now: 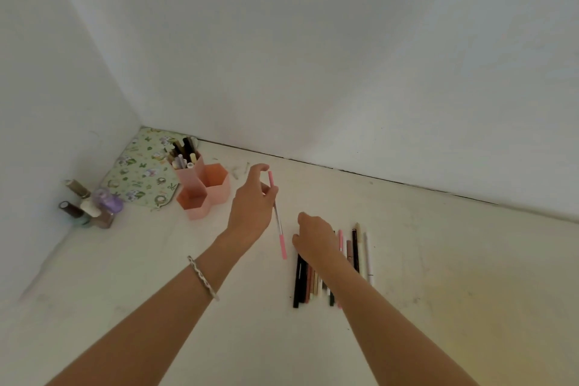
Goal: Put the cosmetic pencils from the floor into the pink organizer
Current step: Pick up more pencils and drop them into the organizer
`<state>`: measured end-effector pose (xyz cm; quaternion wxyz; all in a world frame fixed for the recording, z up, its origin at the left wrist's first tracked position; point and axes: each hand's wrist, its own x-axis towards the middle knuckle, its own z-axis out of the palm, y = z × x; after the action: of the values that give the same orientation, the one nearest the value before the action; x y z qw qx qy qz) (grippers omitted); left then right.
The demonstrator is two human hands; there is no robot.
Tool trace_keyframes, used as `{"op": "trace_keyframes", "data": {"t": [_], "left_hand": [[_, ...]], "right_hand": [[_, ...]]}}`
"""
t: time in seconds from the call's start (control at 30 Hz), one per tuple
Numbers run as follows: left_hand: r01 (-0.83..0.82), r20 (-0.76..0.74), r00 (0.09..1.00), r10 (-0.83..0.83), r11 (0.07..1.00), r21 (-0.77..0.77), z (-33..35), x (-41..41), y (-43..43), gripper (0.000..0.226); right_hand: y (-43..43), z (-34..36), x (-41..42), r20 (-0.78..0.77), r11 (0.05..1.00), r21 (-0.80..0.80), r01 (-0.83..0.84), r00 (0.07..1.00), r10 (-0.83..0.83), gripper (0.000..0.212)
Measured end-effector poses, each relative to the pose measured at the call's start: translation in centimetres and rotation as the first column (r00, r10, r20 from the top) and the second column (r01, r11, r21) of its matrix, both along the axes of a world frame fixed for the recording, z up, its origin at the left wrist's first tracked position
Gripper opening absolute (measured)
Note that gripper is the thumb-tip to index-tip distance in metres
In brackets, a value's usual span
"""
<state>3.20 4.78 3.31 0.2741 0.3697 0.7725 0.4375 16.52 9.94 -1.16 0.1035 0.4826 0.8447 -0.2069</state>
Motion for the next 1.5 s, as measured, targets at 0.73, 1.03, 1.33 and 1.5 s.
{"op": "trace_keyframes", "data": {"t": [0.73, 1.03, 1.33, 1.5], "left_hand": [[-0.36, -0.299, 0.758, 0.579, 0.755, 0.549, 7.4, -15.8, -2.5, 0.022], [-0.205, -0.65, 0.683, 0.332, 0.942, 0.266, 1.6, -16.1, -3.8, 0.023], [-0.244, -0.335, 0.812, 0.478, 0.8, 0.549, 5.6, -17.2, -4.9, 0.028], [-0.242, -0.276, 0.841, 0.466, 0.779, 0.579, 6.6, -15.5, -4.4, 0.027]], "right_hand": [[2.4, 7.1, -7.3, -0.866, 0.927, -0.035, 0.373, 0.452, -0.214, 0.023], [0.8, 9.3, -12.8, -0.961, 0.952, 0.005, 0.305, 0.266, -0.08, 0.026], [-0.6, 8.2, -19.3, -0.936, 0.973, 0.145, 0.179, 0.344, 0.076, 0.022], [-1.2, 5.4, -18.8, -0.771, 0.971, 0.237, -0.022, 0.604, 0.202, 0.029]]}}
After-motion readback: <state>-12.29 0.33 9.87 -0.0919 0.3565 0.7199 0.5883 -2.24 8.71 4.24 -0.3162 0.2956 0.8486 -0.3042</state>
